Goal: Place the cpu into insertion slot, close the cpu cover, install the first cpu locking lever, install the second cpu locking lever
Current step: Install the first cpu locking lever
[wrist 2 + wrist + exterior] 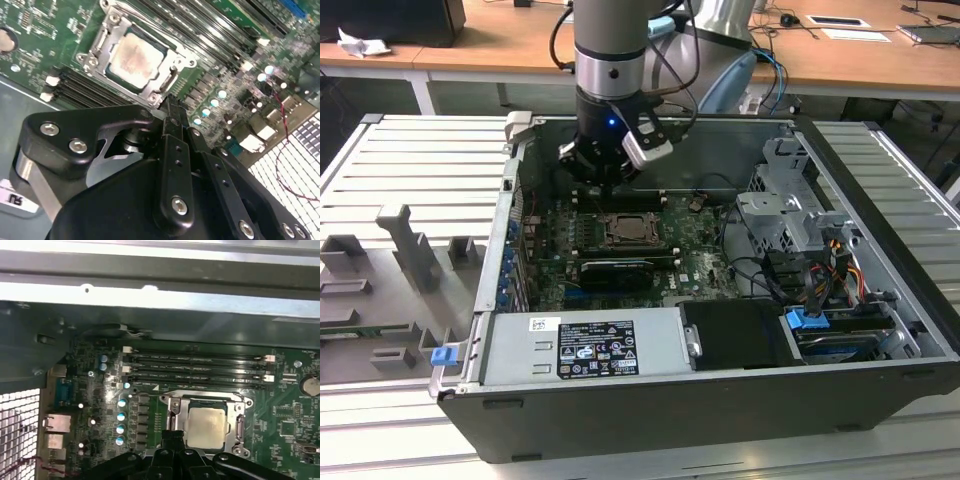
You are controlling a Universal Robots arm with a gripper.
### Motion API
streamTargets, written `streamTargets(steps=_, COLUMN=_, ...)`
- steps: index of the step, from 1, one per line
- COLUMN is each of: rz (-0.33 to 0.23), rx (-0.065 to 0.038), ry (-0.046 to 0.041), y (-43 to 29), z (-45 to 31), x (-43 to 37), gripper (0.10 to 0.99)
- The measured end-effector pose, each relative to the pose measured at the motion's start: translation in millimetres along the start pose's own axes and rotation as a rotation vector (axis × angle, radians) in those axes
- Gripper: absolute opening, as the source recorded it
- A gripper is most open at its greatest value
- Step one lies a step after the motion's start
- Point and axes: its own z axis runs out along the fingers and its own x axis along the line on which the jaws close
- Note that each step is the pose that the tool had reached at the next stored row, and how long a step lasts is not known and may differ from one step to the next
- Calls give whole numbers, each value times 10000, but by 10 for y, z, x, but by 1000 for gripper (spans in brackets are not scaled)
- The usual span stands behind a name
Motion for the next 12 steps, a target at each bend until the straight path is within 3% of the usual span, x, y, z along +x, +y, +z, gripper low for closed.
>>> streamTargets(steps=10, rz=0, rx=-2, ry=0, y=60, z=5, x=317, gripper=106)
streamTargets(steps=12, rz=0, rx=-4, ry=0, y=88, z=8, x=330, gripper=106)
